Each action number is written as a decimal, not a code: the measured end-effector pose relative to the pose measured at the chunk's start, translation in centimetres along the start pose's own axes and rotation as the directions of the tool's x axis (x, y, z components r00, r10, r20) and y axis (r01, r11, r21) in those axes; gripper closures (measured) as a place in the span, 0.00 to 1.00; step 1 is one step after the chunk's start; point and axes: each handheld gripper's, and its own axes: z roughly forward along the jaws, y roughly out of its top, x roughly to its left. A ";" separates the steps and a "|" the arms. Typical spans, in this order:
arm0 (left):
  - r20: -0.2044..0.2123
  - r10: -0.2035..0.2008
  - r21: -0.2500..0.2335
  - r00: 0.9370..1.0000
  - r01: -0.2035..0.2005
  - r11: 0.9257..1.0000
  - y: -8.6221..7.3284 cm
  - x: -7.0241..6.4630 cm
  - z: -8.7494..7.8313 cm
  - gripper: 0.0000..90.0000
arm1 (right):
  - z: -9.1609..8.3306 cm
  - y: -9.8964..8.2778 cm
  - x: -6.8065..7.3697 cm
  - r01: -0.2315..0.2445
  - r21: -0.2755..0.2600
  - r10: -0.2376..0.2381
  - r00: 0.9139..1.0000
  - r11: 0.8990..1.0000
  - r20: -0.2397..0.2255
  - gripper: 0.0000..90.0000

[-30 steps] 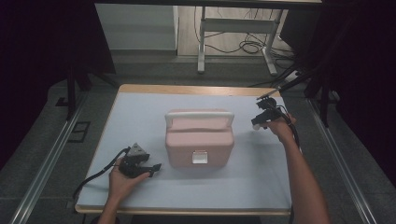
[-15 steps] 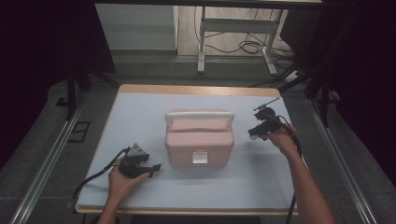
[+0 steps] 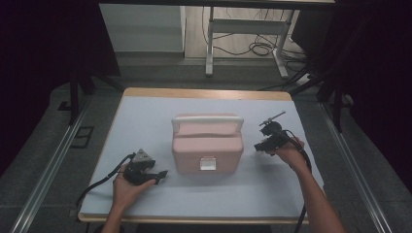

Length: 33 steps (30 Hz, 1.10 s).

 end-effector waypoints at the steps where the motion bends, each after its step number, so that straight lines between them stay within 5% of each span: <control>1: 0.000 0.000 0.000 1.000 0.000 1.000 0.0 0.0 0.0 0.36 | 0.1 -0.1 0.1 0.007 0.002 -0.007 1.000 1.000 0.000 0.67; 20: -0.007 0.001 0.002 1.000 -0.001 1.000 0.0 0.0 0.0 0.37 | 1.2 -1.4 0.7 0.028 -0.002 -0.028 0.999 1.000 0.015 0.60; 33: -0.008 0.000 0.002 1.000 0.000 1.000 0.0 0.0 0.0 0.37 | -1.9 -2.0 -0.2 -0.021 -0.097 0.022 1.000 0.995 0.009 0.51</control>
